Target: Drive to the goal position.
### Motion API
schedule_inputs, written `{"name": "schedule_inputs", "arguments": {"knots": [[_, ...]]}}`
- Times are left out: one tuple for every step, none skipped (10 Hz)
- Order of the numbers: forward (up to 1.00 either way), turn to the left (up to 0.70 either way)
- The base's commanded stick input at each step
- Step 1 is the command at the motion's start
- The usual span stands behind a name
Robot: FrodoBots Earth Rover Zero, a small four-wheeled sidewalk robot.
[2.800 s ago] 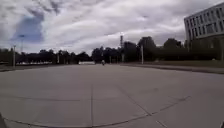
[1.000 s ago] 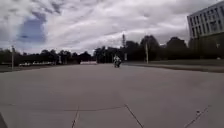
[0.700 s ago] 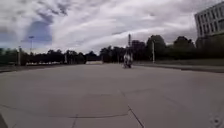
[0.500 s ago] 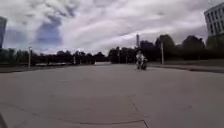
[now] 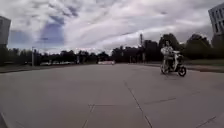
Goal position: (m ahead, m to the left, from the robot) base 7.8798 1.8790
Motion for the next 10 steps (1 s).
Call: {"name": "schedule_inputs", "arguments": {"knots": [[0.70, 0.01], [0.70, 0.01], [0.70, 0.01], [0.70, 0.01], [0.70, 0.01], [0.70, 0.01], [0.70, 0.01], [0.70, 0.01], [0.70, 0.01], [0.70, 0.01]]}}
